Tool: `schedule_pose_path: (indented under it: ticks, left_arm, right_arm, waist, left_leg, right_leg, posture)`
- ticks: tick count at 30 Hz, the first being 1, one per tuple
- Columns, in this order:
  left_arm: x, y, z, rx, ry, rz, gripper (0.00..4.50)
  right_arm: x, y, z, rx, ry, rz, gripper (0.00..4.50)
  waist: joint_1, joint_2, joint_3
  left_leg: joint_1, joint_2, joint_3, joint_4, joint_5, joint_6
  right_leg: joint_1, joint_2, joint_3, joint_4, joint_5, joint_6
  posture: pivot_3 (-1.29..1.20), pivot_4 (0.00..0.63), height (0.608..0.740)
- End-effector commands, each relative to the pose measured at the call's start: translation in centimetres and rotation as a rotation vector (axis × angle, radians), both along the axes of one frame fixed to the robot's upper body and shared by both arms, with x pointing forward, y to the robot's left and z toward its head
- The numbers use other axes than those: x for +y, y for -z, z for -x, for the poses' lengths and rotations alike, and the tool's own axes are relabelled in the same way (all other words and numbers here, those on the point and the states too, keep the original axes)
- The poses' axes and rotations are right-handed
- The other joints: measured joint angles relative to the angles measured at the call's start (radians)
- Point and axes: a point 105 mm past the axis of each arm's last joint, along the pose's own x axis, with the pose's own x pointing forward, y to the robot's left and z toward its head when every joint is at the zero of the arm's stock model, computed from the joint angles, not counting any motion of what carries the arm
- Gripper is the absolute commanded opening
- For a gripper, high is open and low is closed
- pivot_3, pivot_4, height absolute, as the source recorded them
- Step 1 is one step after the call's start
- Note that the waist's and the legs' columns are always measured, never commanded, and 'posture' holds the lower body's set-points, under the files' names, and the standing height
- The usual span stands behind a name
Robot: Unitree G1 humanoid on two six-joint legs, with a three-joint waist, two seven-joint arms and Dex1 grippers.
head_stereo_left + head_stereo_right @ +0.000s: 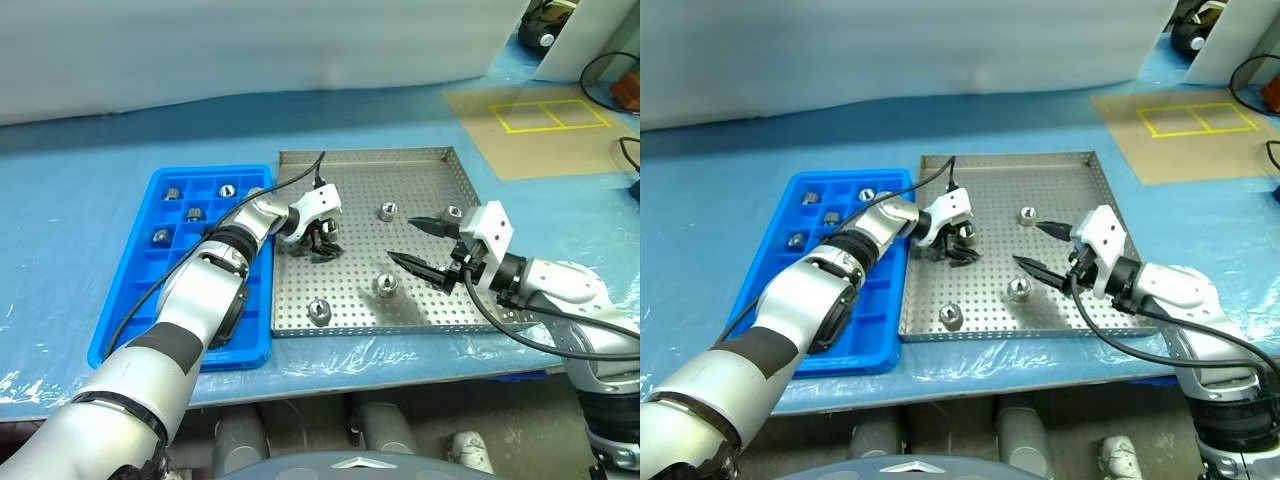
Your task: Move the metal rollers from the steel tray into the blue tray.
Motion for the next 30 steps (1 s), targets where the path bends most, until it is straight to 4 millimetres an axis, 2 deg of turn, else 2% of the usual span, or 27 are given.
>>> schedule_pose_path:
  ticks: [1, 8, 17, 20, 24, 27, 30]
  left_arm:
    - [0.4, 0.7, -0.3, -0.019, -0.047, -0.005, 4.08]
    - [0.7, 1.5, -0.1, 0.002, -0.064, -0.009, 4.08]
    - [0.8, 1.1, -0.2, 0.004, -0.065, 0.005, 4.08]
    - [0.6, 0.5, -0.3, 0.007, -0.070, 0.060, 3.46]
    - [0.7, 0.4, -0.3, 0.003, -0.060, 0.039, 2.12]
    - [0.7, -0.1, -0.4, 0.003, -0.058, 0.059, 2.12]
    - [1.0, -0.5, -0.6, -0.006, -0.058, 0.075, 1.77]
  right_arm:
    - [-0.1, -1.0, 0.0, -0.036, -0.005, 0.014, 3.64]
    - [0.1, -0.6, 0.4, -0.019, -0.011, 0.022, 3.64]
    - [0.3, -0.3, 0.3, -0.007, -0.024, 0.032, 3.64]
    - [0.3, -0.3, 0.3, -0.009, -0.022, 0.033, 3.68]
    - [0.3, -0.2, 0.2, -0.011, -0.020, 0.038, 3.68]
    - [0.3, -0.1, 0.0, -0.012, -0.018, 0.039, 3.68]
    - [0.3, -0.1, -0.2, -0.017, -0.019, 0.039, 3.68]
  waist:
    - [0.000, 0.000, 0.000]
    - [-0.004, 0.000, 0.000]
    - [-0.006, 0.000, 0.000]
    - [-0.007, 0.000, 0.000]
    - [-0.008, 0.000, 0.000]
    - [-0.008, 0.000, 0.000]
    - [-0.008, 0.000, 0.000]
  left_leg:
    - [0.000, 0.000, 0.000, 0.000, 0.000, 0.000]
    - [0.002, -0.003, 0.001, 0.003, -0.001, 0.002]
    - [0.001, -0.006, 0.001, 0.003, -0.002, 0.004]
    - [0.000, -0.006, 0.001, 0.003, -0.002, 0.004]
    - [-0.005, -0.006, 0.001, 0.002, -0.003, 0.005]
    - [-0.006, -0.006, 0.001, 0.002, -0.004, 0.007]
    - [-0.006, -0.006, 0.001, 0.002, -0.004, 0.008]
  right_leg:
    - [0.001, -0.001, 0.000, 0.000, 0.000, 0.000]
    - [0.003, -0.005, -0.001, 0.000, 0.000, 0.001]
    - [0.004, -0.008, -0.002, -0.001, -0.001, 0.002]
    - [0.003, -0.008, -0.002, -0.001, -0.001, 0.002]
    - [-0.002, -0.008, -0.002, -0.001, -0.001, 0.002]
    - [-0.002, -0.008, -0.003, -0.003, -0.001, 0.003]
    - [-0.002, -0.008, -0.003, -0.004, -0.001, 0.003]
  posture:
    - [-0.48, 0.150, 0.740]
    - [-0.48, 0.150, 0.740]
    - [-0.47, 0.150, 0.740]
    - [-0.47, 0.150, 0.740]
    - [-0.46, 0.150, 0.740]
    - [-0.45, 0.150, 0.740]
    - [-0.44, 0.150, 0.740]
